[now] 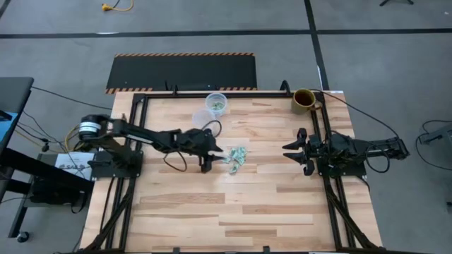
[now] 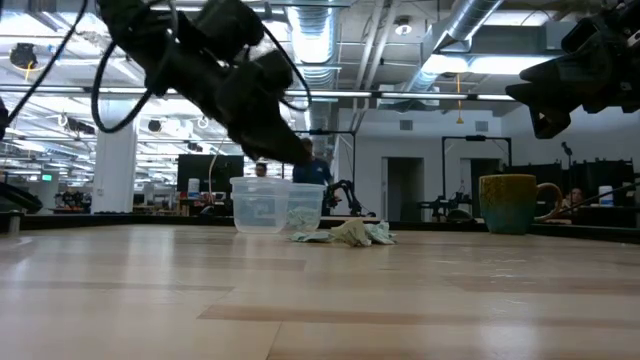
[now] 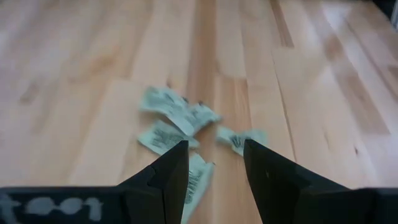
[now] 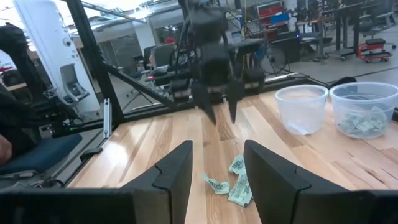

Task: Pick and place items into bin
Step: Put the stevia packet into the bottom bin

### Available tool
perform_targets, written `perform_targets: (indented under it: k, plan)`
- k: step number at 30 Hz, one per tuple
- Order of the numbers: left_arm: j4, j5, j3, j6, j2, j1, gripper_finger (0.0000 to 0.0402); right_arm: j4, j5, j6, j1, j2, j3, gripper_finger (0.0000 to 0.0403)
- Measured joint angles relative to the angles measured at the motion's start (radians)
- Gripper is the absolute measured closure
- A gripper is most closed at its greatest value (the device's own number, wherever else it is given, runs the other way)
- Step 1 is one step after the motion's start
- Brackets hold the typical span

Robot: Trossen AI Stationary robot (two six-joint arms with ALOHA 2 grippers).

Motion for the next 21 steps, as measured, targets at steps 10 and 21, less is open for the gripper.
perform_targets:
  k: [10,21]
  plan:
    - [-0.009,0.014,0.067,0.01,0.149,-0.016,0.0258,0.001,0.0,0.0,0.0,0.0,0.0,0.0267]
    - [-0.12,0.002,0.065,0.133,0.166,-0.019,0.0258,0.005,0.0,0.0,0.0,0.0,-0.001,0.0266]
